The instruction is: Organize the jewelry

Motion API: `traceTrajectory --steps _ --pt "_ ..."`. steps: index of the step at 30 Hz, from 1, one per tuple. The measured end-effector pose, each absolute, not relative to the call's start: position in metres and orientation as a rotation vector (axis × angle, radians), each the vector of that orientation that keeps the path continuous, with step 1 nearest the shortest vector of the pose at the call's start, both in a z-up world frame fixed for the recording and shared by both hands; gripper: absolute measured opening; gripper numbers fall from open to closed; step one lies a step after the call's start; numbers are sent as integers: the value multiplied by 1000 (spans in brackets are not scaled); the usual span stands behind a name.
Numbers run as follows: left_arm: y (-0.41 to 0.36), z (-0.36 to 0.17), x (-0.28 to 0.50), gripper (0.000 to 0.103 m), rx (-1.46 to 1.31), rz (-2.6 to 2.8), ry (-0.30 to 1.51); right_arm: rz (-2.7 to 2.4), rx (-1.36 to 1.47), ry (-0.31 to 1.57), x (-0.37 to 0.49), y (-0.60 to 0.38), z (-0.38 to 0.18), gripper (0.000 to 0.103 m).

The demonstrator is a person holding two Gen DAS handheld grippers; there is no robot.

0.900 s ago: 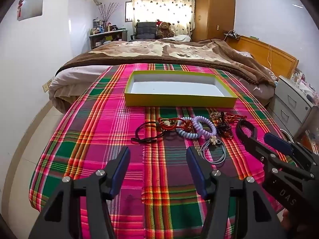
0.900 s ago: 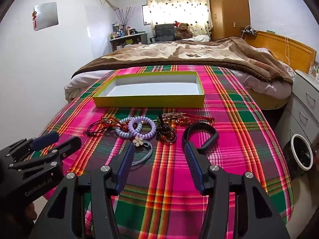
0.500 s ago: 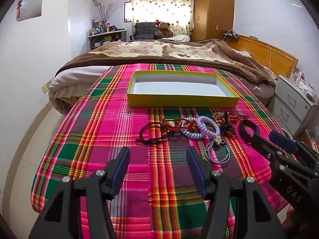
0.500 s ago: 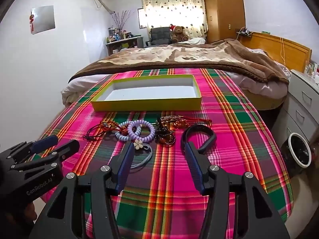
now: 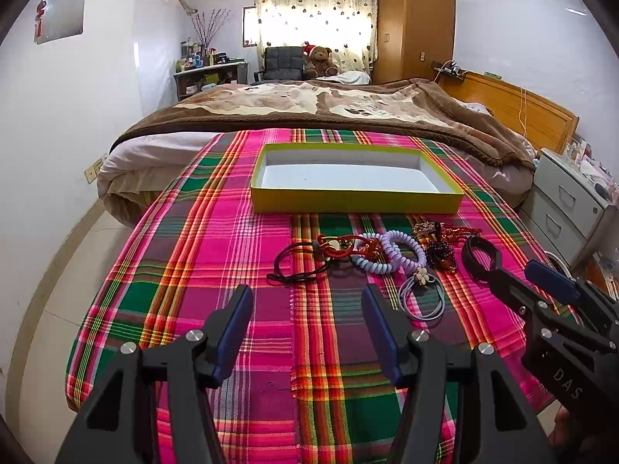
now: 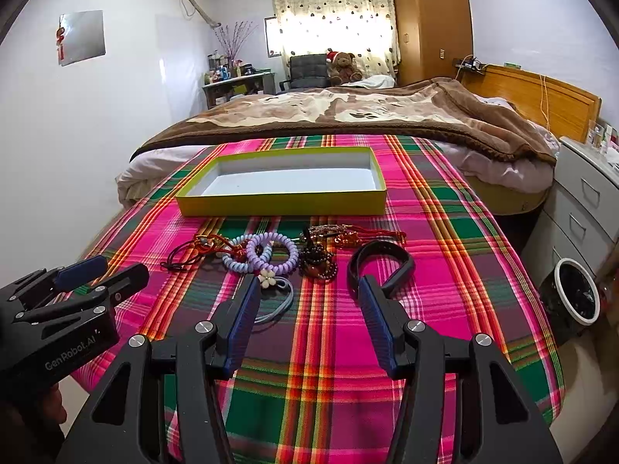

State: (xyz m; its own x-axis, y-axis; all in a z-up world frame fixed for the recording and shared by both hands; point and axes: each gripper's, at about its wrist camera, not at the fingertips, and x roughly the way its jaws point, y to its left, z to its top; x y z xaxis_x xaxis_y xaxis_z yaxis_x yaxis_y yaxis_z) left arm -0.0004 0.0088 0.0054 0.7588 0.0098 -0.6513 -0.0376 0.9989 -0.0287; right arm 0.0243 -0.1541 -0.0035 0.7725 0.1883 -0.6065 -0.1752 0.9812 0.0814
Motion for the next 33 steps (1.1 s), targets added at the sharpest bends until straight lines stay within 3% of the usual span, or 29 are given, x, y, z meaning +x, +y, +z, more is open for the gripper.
traceTrajectory --steps 33 --pt "12 9 -6 60 -32 56 701 202 13 654 20 -152 -2 53"
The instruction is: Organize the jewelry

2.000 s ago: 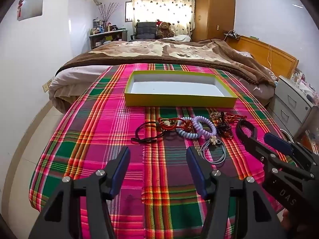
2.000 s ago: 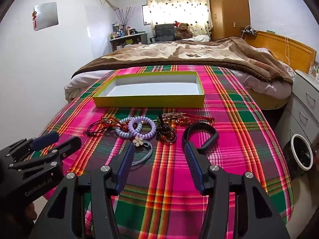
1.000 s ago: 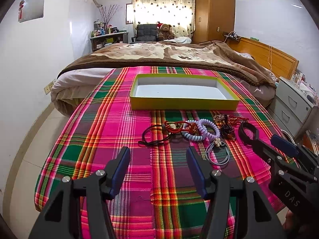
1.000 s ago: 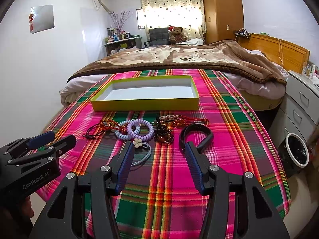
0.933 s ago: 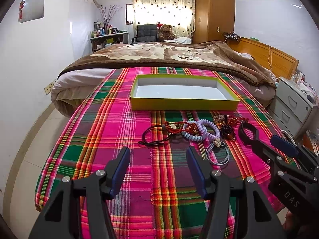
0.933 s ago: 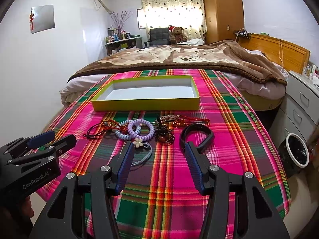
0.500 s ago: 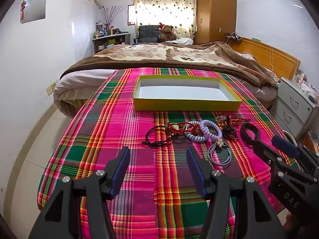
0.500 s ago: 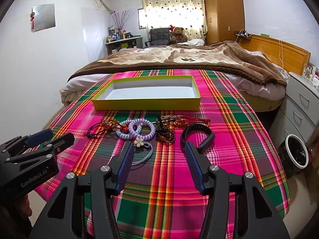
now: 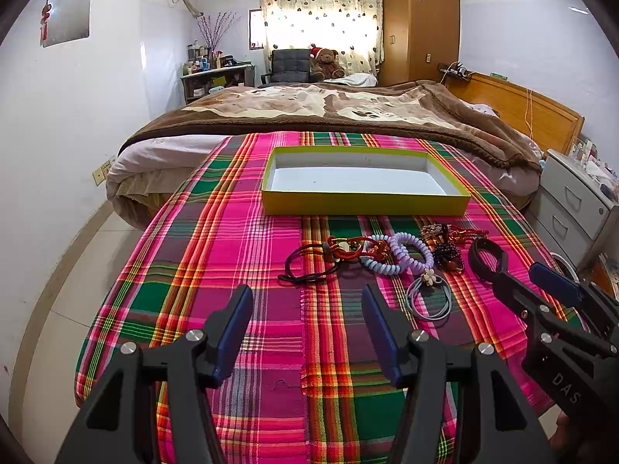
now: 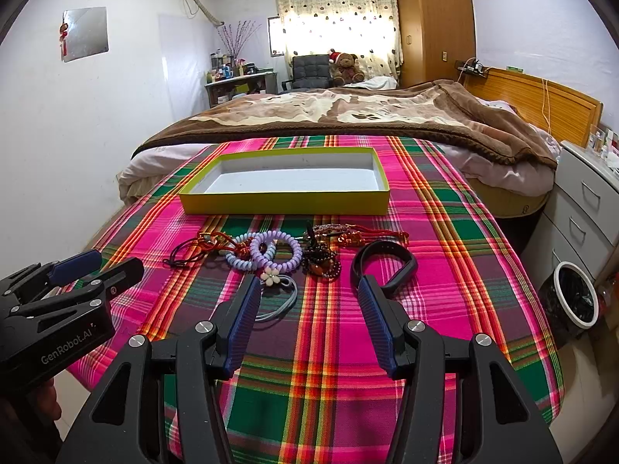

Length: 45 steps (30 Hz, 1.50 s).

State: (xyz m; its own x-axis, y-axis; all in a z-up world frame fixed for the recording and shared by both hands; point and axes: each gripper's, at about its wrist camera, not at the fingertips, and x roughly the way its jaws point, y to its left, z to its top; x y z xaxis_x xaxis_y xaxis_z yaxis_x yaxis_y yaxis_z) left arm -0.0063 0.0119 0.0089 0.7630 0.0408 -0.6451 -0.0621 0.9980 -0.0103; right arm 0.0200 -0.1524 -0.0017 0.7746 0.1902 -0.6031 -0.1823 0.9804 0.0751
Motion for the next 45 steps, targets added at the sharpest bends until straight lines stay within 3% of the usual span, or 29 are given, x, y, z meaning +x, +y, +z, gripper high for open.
traceTrajectory --steps 45 --pt "30 2 7 60 -59 -1 743 222 27 678 32 -159 -10 53"
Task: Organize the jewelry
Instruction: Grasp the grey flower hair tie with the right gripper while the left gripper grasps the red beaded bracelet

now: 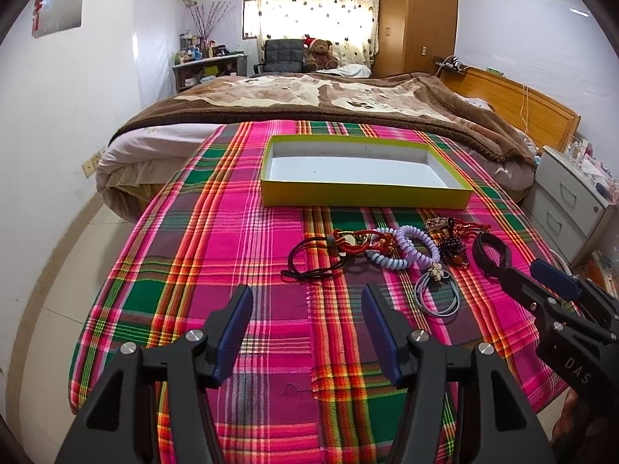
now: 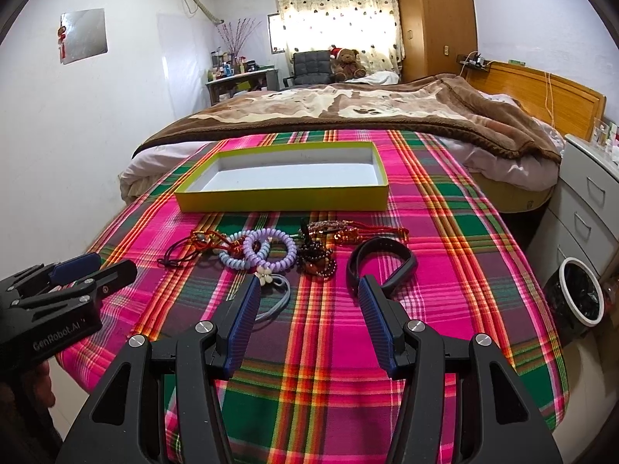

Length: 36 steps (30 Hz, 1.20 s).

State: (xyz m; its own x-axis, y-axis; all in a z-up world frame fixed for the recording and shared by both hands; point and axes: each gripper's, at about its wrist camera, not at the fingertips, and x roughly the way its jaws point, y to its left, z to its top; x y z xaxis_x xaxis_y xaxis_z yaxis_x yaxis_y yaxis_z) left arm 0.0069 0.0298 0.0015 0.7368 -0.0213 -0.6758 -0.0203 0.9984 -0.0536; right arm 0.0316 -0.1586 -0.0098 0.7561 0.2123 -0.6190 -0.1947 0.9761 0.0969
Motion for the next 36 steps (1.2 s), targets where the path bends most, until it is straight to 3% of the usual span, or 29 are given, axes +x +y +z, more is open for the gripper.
traceTrajectory --steps 23,24,26,32,34,36 --pt "86 -7 32 60 -182 -124 809 393 -29 869 94 -118 -51 52" --pt "85 -7 33 60 -182 -126 812 386 -41 870 94 -116 -52 49" --pt "83 -7 38 60 -181 -142 819 374 -48 871 95 -116 -51 30" --pt "71 -7 51 60 -176 -221 832 363 -17 869 94 -124 -51 15" --pt "65 -7 56 60 -167 -242 837 355 -8 863 91 -128 -50 3" --pt "58 -6 62 60 -144 -268 843 344 12 851 88 -135 -47 2"
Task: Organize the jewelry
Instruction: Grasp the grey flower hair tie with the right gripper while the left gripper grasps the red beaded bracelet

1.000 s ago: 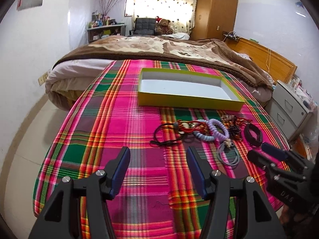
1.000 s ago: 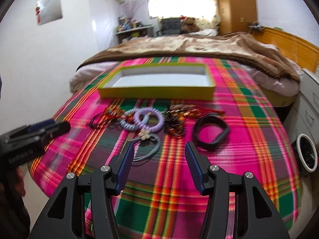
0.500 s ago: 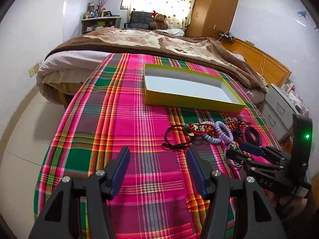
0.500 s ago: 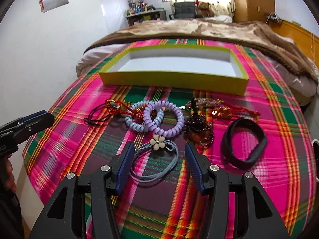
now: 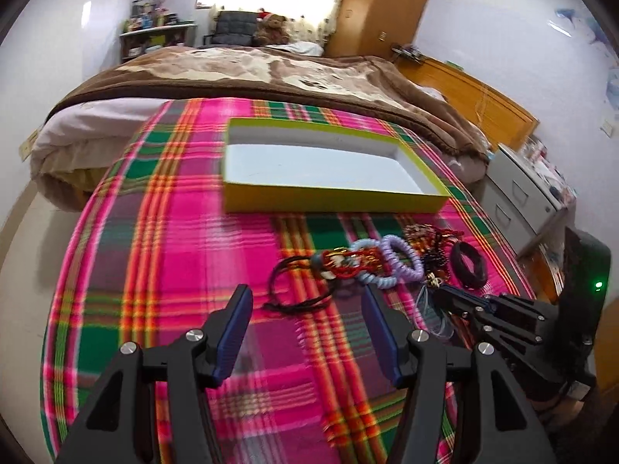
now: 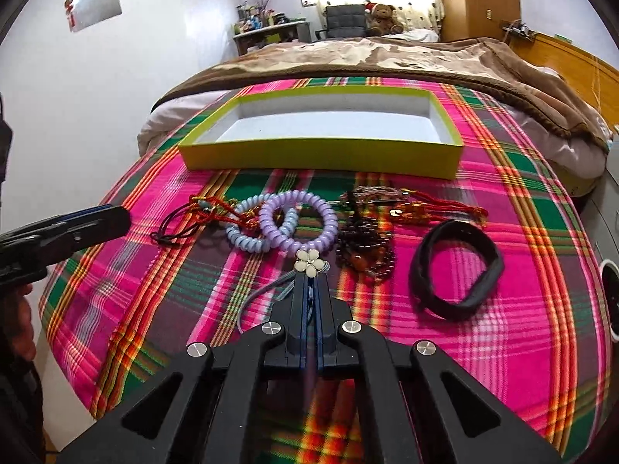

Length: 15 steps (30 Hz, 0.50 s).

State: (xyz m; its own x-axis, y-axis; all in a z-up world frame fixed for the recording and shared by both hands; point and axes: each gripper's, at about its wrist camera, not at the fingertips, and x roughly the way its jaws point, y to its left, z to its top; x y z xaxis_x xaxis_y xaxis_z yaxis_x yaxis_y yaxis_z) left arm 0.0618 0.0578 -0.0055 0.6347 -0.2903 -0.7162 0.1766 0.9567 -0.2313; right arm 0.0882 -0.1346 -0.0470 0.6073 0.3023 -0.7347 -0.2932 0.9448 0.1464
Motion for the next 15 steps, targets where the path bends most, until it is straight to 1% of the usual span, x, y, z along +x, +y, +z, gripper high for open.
traceTrajectory --steps 15 --pt "8 -8 99 60 39 -379 878 350 99 780 78 -162 -16 2"
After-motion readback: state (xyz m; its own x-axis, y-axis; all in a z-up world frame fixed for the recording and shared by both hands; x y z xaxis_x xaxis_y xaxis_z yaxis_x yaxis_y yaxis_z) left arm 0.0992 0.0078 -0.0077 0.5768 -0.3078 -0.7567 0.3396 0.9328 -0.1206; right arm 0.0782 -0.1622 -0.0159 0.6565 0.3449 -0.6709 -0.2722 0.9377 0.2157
